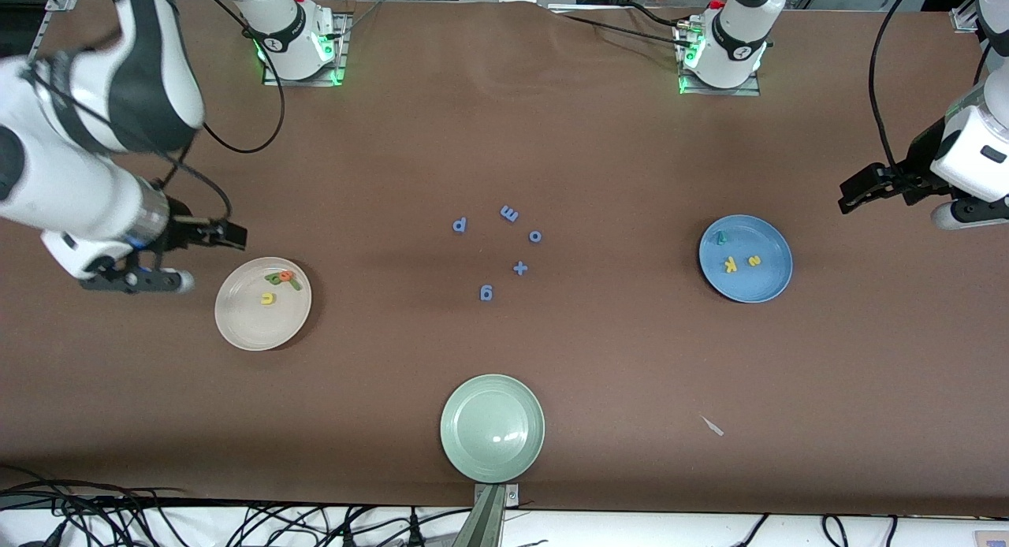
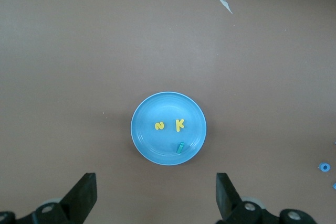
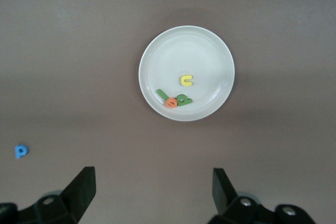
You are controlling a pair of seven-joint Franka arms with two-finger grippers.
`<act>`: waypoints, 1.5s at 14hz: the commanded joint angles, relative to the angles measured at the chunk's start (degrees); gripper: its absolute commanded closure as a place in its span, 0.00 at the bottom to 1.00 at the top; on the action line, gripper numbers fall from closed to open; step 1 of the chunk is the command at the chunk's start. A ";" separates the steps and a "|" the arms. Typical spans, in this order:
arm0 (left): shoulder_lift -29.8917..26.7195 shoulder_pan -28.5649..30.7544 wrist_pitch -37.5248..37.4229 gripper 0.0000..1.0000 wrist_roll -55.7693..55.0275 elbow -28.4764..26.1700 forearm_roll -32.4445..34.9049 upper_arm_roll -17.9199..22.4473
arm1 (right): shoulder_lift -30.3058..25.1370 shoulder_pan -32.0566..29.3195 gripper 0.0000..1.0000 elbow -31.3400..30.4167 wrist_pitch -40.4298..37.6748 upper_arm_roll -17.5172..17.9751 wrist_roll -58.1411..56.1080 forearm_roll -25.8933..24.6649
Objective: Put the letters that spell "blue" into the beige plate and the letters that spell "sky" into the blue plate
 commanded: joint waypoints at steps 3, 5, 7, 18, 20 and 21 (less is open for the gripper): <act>-0.93 0.43 -1.20 0.00 1.11 0.31 1.27 -0.91 | -3.00 -0.53 0.00 -0.19 -0.84 0.21 -1.51 -1.61; -0.84 0.52 -1.20 0.00 1.64 0.23 1.27 -0.82 | -4.13 -3.50 0.00 -0.19 -1.01 2.13 -2.04 -1.79; -0.67 0.43 -1.20 0.00 3.65 0.23 1.18 -0.73 | -5.19 -8.51 0.00 -0.36 -1.10 7.48 -2.56 -2.06; -0.40 1.13 -1.73 0.00 9.10 0.40 1.00 -0.47 | -5.90 -10.46 0.00 2.89 -3.56 8.47 -3.09 -2.15; -0.40 1.31 -1.82 0.00 9.46 0.40 1.00 -0.47 | -6.07 -10.47 0.00 3.06 -3.91 8.30 -2.83 -2.23; -0.40 1.31 -2.08 0.00 9.46 0.40 1.00 -0.56 | -5.99 -10.47 0.00 3.15 -4.26 8.04 -2.66 -2.49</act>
